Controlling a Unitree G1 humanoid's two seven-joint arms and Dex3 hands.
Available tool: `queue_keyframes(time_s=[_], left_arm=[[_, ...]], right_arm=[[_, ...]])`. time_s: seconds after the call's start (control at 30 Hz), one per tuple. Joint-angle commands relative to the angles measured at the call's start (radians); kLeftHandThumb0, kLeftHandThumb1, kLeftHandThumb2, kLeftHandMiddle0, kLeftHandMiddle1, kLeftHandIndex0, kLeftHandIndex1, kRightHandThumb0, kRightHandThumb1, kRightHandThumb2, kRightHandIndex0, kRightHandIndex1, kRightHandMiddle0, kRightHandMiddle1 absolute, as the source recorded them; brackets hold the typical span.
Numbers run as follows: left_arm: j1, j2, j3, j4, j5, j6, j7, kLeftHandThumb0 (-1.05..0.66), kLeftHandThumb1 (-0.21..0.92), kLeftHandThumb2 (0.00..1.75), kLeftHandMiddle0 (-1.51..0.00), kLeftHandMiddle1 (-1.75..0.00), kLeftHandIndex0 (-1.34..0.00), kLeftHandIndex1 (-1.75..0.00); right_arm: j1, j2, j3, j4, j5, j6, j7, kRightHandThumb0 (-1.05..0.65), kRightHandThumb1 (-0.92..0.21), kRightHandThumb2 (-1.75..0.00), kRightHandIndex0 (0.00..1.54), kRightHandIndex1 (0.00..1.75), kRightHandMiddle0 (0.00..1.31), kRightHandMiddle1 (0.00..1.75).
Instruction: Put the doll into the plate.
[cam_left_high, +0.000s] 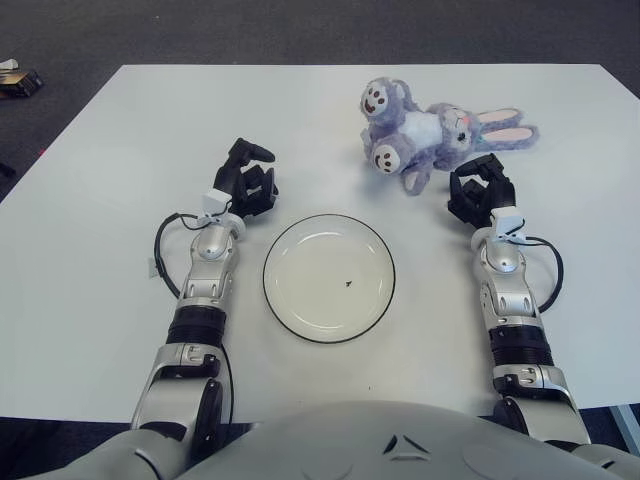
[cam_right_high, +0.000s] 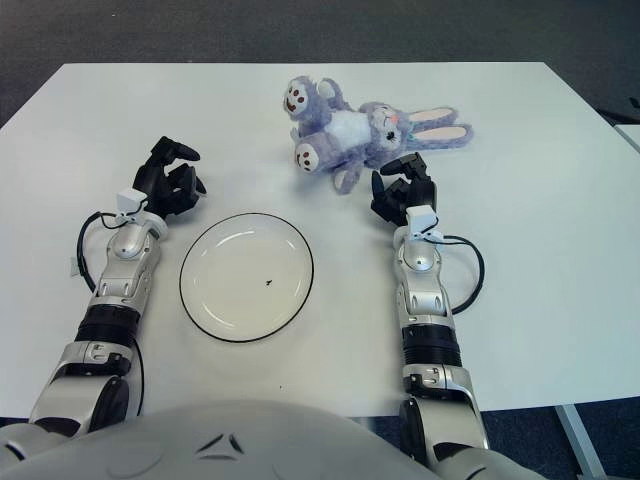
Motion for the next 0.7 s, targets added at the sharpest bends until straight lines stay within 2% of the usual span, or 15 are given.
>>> queue_keyframes(time_s=[0.0, 0.07, 0.2, 0.3, 0.43, 0.53, 0.67], left_arm=[[0.062, -0.023, -0.005, 0.037, 0.001, 0.002, 0.002, -0.38, 0.68, 0.84, -0.77, -1.75, -0.35, -1.75], [0.062, -0.024, -0.005, 0.036, 0.002, 0.002, 0.003, -0.38, 0.68, 0.84, -0.77, -1.75, -0.35, -1.75], [0.061, -0.026, -0.005, 0.037, 0.003, 0.003, 0.005, -0.38, 0.68, 0.84, -0.77, -1.75, -0.35, -1.75], [0.059, -0.026, -0.005, 0.040, 0.004, 0.003, 0.006, -0.38, 0.68, 0.85, -0.77, -1.75, -0.35, -1.75], [0.057, -0.027, -0.005, 0.044, 0.005, 0.002, 0.007, -0.38, 0.68, 0.85, -0.77, -1.75, -0.35, -1.75], [0.055, -0.027, -0.005, 0.048, 0.005, 0.000, 0.007, -0.38, 0.67, 0.85, -0.77, -1.75, -0.35, -1.75], [0.054, -0.028, -0.004, 0.050, 0.007, 0.000, 0.008, -0.38, 0.67, 0.85, -0.77, -1.75, -0.35, -1.75]], right_arm=[[0.036, 0.012, -0.009, 0.025, -0.044, 0.013, -0.067, -0.36, -0.88, -0.43, 0.76, 1.75, 0.38, 1.59], [0.034, 0.017, -0.010, 0.033, -0.059, -0.010, -0.102, -0.36, -0.90, -0.38, 0.75, 1.75, 0.39, 1.57], [0.029, 0.025, -0.010, 0.068, -0.100, -0.131, -0.197, -0.36, -0.92, -0.33, 0.73, 1.75, 0.41, 1.53], [0.020, 0.010, 0.001, 0.114, -0.165, -0.232, -0.289, -0.36, -0.92, -0.32, 0.69, 1.75, 0.41, 1.53], [0.005, -0.015, 0.015, 0.168, -0.251, -0.314, -0.391, -0.35, -0.92, -0.33, 0.64, 1.74, 0.40, 1.54], [-0.006, -0.036, 0.027, 0.192, -0.322, -0.360, -0.472, -0.35, -0.92, -0.34, 0.62, 1.75, 0.38, 1.55], [-0.018, -0.053, 0.038, 0.211, -0.361, -0.381, -0.520, -0.35, -0.92, -0.35, 0.60, 1.75, 0.37, 1.56]])
